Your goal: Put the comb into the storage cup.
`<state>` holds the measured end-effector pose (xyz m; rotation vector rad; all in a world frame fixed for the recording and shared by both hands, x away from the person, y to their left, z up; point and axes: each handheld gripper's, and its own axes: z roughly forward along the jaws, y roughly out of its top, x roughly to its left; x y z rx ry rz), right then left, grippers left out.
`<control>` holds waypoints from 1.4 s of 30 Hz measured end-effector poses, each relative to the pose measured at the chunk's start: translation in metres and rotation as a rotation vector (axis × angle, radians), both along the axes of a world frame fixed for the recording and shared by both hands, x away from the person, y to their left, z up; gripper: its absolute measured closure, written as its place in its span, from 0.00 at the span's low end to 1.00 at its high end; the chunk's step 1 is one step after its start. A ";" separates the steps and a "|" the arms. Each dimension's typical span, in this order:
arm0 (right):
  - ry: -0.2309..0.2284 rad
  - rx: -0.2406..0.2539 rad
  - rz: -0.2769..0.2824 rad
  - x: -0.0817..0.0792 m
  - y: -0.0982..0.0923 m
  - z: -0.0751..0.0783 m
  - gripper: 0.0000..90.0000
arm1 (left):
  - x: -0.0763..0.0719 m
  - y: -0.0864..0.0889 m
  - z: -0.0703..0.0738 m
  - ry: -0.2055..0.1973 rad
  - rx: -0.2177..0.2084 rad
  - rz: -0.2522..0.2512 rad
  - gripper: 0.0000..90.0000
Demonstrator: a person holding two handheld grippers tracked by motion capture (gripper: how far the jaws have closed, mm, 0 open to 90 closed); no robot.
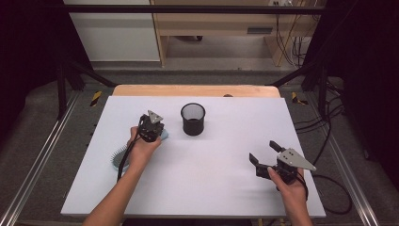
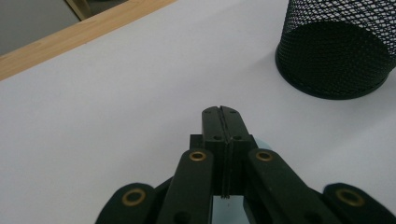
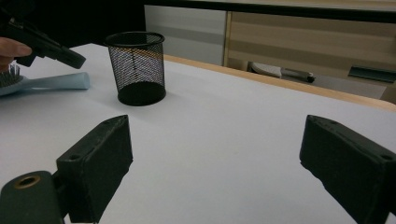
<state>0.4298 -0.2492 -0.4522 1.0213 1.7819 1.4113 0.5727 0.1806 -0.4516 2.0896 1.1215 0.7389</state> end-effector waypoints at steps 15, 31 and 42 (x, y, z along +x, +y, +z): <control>0.002 -0.005 0.013 0.000 0.002 0.000 0.11 | 0.006 0.002 -0.006 0.045 -0.012 0.031 1.00; 0.008 -0.010 0.030 -0.001 0.004 -0.001 0.11 | 0.012 0.000 -0.007 0.078 0.017 0.042 1.00; 0.012 -0.013 0.037 0.000 0.005 -0.001 0.11 | 0.011 -0.003 -0.006 0.094 0.026 0.006 1.00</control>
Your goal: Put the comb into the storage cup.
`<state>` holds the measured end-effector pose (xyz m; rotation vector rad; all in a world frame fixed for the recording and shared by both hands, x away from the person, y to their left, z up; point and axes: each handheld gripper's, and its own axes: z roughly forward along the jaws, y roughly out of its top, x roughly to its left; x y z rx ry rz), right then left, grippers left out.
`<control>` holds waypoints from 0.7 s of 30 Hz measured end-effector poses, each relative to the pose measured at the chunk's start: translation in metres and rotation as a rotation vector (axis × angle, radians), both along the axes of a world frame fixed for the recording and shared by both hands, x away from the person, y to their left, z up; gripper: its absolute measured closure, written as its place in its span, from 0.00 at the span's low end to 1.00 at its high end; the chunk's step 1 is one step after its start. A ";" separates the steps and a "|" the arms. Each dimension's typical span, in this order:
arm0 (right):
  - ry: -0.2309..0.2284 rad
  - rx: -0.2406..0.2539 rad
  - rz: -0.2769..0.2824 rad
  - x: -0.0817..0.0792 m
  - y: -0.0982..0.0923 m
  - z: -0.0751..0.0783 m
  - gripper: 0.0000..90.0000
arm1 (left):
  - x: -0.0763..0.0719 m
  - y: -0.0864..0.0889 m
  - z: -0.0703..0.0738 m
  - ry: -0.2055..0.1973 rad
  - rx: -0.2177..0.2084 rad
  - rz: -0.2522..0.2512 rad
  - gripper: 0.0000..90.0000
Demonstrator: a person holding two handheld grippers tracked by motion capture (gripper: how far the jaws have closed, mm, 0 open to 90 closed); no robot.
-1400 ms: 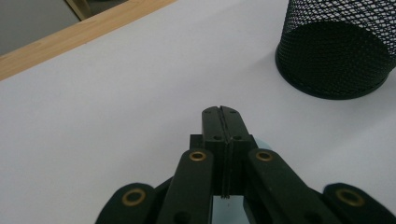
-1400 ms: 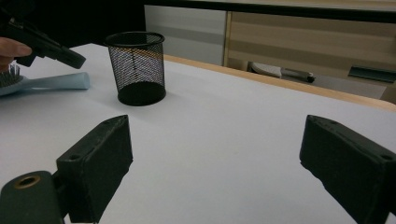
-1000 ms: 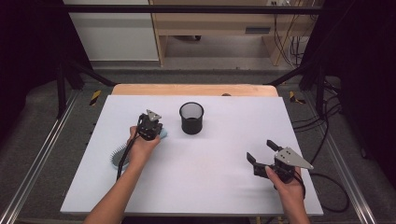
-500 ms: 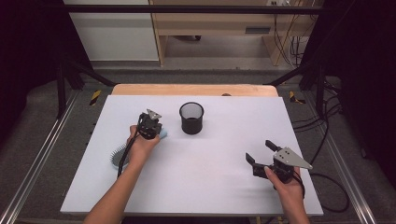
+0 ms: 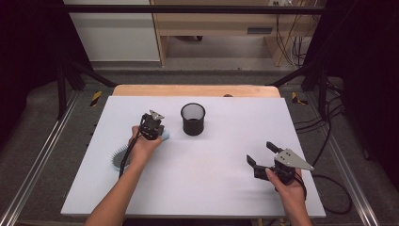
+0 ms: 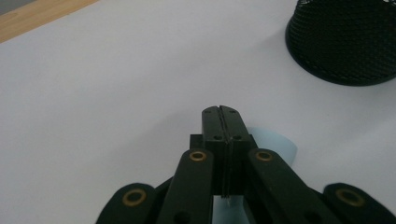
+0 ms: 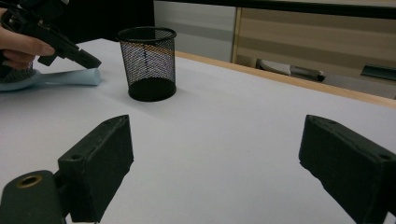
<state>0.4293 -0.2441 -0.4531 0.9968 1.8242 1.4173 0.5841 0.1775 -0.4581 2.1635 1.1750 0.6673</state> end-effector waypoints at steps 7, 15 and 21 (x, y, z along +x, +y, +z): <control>0.004 -0.006 0.004 0.000 0.001 0.000 0.11 | -0.010 -0.011 0.001 0.003 0.018 -0.066 1.00; 0.001 -0.003 0.003 -0.002 0.001 0.001 0.11 | -0.032 -0.031 -0.007 0.046 0.014 -0.144 1.00; 0.002 -0.003 0.005 -0.001 0.001 0.001 0.11 | -0.048 -0.036 -0.009 0.047 0.005 -0.176 1.00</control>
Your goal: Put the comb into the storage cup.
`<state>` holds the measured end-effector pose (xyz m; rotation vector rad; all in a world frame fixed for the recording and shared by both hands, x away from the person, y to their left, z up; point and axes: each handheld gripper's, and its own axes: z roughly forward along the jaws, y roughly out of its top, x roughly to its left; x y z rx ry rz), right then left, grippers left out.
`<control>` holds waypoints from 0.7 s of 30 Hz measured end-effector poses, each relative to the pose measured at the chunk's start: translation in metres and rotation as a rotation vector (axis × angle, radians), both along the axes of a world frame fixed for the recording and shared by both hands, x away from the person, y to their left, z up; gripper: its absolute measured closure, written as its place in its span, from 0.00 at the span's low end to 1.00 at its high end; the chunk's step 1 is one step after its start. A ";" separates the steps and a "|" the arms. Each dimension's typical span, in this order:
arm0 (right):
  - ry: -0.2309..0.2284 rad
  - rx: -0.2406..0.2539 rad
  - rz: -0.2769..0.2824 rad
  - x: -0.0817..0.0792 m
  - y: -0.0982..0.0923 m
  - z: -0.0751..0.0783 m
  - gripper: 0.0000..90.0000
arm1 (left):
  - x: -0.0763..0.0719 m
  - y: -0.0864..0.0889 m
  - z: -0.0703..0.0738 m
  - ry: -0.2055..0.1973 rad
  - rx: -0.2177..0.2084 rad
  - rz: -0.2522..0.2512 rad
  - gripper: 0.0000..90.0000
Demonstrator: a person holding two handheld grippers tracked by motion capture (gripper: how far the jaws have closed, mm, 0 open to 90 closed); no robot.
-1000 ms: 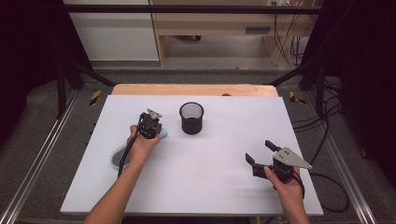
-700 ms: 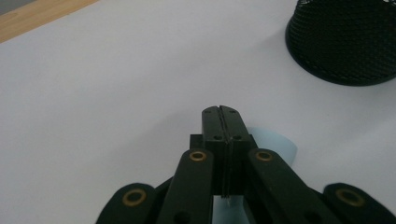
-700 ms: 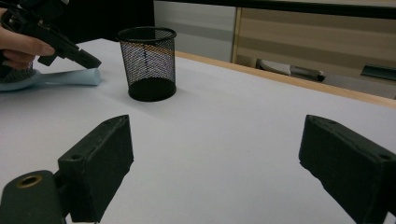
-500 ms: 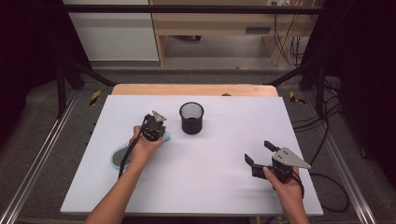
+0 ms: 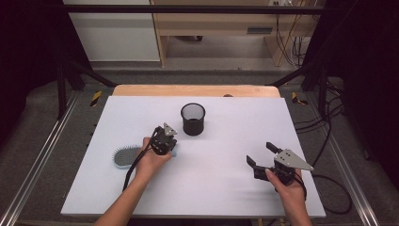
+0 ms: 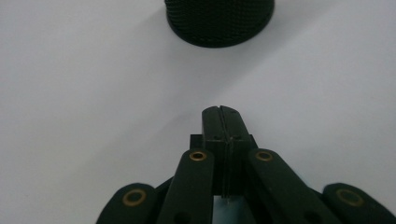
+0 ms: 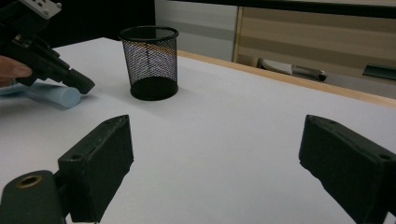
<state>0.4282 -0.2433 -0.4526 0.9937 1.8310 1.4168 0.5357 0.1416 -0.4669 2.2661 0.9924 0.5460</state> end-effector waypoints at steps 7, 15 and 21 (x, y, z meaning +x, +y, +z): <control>0.000 -0.003 0.005 -0.001 0.001 0.000 0.11 | -0.016 0.002 0.000 0.000 -0.030 -0.017 1.00; 0.005 -0.006 0.007 0.000 0.002 -0.001 0.11 | -0.031 0.007 0.002 0.003 -0.073 -0.024 1.00; 0.006 -0.006 0.009 -0.001 0.002 -0.001 0.11 | -0.039 0.007 0.003 0.005 -0.086 -0.032 1.00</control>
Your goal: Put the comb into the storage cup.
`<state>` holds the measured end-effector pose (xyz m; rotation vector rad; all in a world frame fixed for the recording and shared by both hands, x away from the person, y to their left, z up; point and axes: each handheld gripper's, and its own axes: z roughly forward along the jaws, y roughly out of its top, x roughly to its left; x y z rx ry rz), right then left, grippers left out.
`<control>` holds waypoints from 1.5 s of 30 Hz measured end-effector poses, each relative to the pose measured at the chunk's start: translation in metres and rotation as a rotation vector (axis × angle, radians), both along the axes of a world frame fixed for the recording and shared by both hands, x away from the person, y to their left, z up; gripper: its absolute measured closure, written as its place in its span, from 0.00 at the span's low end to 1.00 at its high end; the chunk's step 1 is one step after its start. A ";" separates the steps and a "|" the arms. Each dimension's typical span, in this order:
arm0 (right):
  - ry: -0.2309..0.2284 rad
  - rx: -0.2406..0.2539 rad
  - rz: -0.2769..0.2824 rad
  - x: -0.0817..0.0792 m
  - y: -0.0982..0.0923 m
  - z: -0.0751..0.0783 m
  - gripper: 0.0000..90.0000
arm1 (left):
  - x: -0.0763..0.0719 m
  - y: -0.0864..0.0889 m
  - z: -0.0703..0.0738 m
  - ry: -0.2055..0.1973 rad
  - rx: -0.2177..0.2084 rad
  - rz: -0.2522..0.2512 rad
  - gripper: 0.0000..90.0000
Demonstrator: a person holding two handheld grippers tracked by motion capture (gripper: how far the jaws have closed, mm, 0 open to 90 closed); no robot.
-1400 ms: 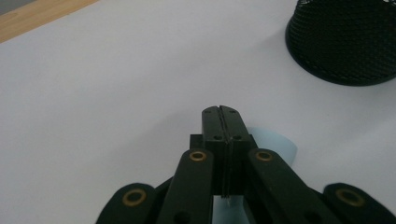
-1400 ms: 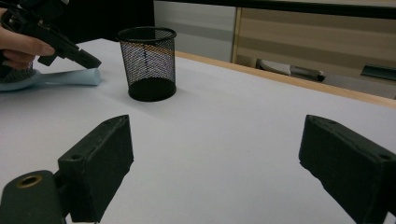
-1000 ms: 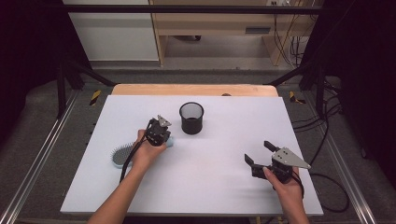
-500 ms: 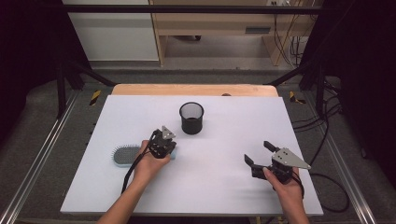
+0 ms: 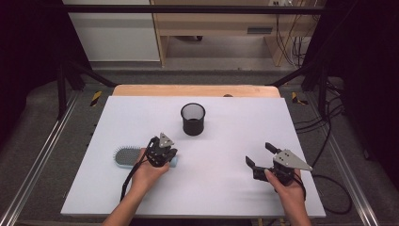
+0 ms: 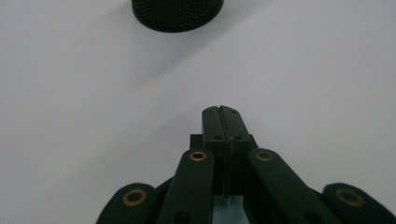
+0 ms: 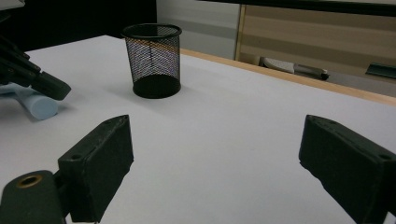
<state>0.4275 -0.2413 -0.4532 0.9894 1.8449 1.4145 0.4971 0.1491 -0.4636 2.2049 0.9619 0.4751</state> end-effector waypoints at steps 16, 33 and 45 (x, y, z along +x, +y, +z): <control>0.005 -0.004 0.006 0.000 0.000 0.000 0.11 | -0.010 0.005 0.001 0.037 -0.018 -0.039 1.00; 0.014 -0.009 0.017 0.000 0.003 -0.001 0.11 | -0.038 0.018 0.003 0.085 -0.040 -0.092 1.00; 0.015 -0.014 0.017 0.000 0.003 -0.001 0.11 | -0.054 0.030 0.005 0.107 -0.042 -0.113 1.00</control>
